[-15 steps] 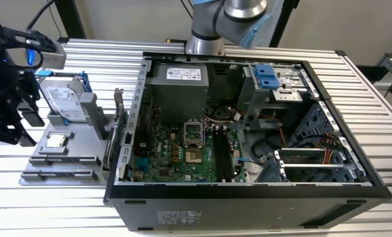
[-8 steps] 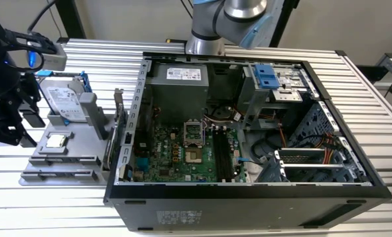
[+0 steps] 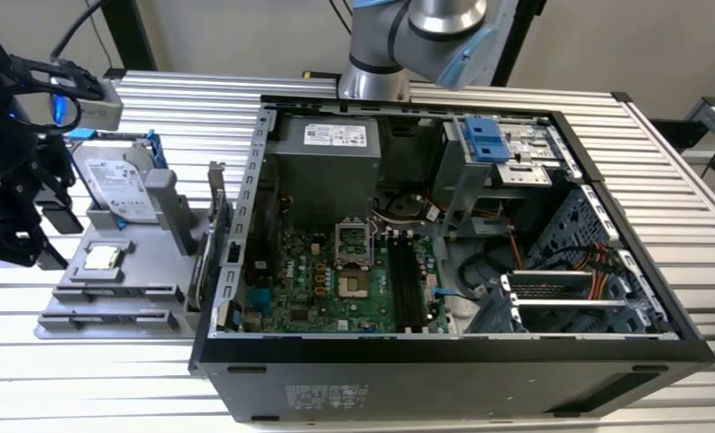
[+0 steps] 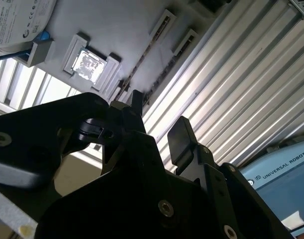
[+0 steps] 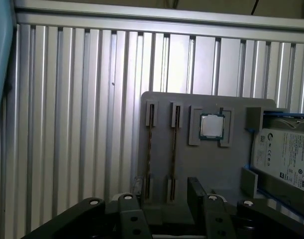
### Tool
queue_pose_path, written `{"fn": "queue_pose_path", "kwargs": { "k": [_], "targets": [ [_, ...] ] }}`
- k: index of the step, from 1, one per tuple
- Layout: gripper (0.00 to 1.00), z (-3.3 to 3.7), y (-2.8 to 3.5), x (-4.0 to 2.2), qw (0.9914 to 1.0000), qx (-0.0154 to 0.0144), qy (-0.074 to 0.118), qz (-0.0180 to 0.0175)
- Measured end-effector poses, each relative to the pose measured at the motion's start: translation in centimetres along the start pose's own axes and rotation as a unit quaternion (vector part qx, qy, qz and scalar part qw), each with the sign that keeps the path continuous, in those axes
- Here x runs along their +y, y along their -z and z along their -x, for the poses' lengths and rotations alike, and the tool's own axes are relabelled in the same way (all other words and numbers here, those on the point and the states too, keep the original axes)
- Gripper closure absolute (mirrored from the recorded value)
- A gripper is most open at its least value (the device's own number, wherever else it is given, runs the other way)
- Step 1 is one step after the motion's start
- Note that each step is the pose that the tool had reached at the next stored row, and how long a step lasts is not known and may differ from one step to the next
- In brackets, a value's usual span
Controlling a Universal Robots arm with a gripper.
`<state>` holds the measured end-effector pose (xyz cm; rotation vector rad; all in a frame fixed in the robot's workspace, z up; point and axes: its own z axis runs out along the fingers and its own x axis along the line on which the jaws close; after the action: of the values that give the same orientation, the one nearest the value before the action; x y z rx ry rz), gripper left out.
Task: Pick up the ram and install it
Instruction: 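Pick up the ram and move it above insertion slot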
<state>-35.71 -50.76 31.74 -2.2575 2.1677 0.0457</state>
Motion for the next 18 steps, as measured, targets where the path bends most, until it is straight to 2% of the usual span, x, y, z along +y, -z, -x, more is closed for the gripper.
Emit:
{"fn": "queue_pose_path", "kwargs": {
  "k": [14, 18],
  "targets": [
    [0.0, -0.02, -0.61, 0.0, 1.0, 0.0001, 0.0, 0.0004],
    [0.0, -0.02, -0.87, 0.0, 0.99994, -0.0001, -0.011, 0.0007]
  ]
}}
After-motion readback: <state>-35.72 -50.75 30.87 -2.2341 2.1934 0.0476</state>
